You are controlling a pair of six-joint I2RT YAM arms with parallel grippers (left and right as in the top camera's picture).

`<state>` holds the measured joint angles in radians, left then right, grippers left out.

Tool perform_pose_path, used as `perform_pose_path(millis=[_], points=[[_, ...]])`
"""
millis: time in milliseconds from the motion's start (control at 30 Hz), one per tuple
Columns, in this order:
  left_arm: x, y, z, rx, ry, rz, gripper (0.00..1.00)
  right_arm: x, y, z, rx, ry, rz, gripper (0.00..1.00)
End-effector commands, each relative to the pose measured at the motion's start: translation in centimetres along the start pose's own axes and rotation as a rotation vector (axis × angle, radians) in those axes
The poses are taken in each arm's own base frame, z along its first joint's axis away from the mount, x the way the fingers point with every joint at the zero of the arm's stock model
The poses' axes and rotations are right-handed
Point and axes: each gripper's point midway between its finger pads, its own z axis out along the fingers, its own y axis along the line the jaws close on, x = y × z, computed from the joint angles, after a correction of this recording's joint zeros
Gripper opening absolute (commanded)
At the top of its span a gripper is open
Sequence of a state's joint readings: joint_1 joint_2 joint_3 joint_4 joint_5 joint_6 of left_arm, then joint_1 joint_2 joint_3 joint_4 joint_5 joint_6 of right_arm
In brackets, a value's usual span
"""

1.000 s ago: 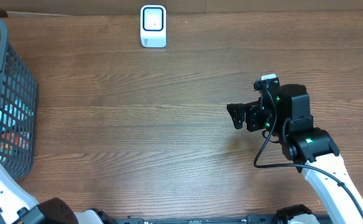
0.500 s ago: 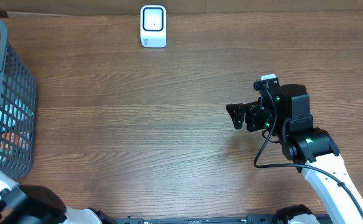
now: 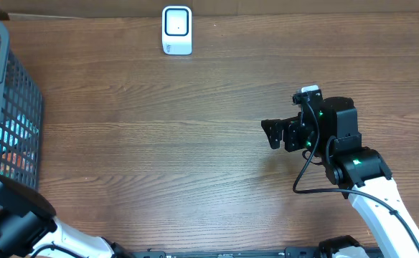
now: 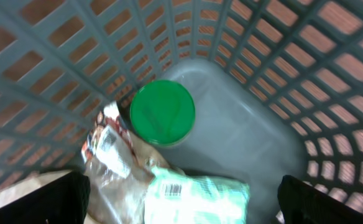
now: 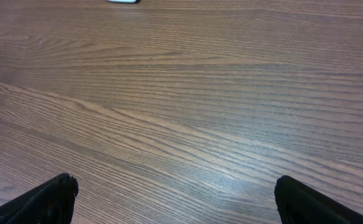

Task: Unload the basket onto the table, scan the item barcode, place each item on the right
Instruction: 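Grasp the green-lidded jar in the basket with the left gripper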

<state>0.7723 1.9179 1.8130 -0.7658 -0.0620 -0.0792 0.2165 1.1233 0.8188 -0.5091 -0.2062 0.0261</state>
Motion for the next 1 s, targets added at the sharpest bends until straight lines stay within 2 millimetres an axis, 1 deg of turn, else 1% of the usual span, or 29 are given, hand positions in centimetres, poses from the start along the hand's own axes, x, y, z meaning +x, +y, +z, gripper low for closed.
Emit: perform_pose_path(millis=[0, 200, 300, 400, 633, 767, 900, 967], points=[[0.2, 0.4, 2.5, -0.028, 0.009, 0.016, 1.00, -1.2, 0.2, -0.4, -0.006, -0.031, -0.001, 1.00], [0.6, 0.2, 5.9, -0.029, 0.013, 0.050, 1.00, -1.2, 0.2, -0.4, -0.006, -0.031, -0.001, 1.00], [1.0, 0.2, 7.4, -0.029, 0.019, 0.051, 1.00, -1.2, 0.2, -0.4, -0.006, -0.031, -0.001, 1.00], [1.5, 0.2, 8.3, -0.031, 0.031, 0.052, 1.00, -1.2, 0.2, -0.4, -0.006, -0.031, -0.001, 1.00], [1.0, 0.6, 8.7, -0.056, 0.006, 0.050, 1.00, -1.2, 0.2, -0.4, -0.006, -0.031, -0.001, 1.00], [1.1, 1.3, 8.7, -0.066, 0.011, 0.042, 1.00, -1.2, 0.2, -0.4, -0.006, -0.029, -0.001, 1.00], [1.1, 2.2, 8.8, -0.117, 0.011, 0.042, 1.00, -1.2, 0.2, -0.4, -0.006, -0.029, -0.001, 1.00], [1.1, 2.3, 8.8, -0.119, 0.011, 0.048, 1.00, -1.2, 0.2, -0.4, -0.006, -0.028, -0.001, 1.00]])
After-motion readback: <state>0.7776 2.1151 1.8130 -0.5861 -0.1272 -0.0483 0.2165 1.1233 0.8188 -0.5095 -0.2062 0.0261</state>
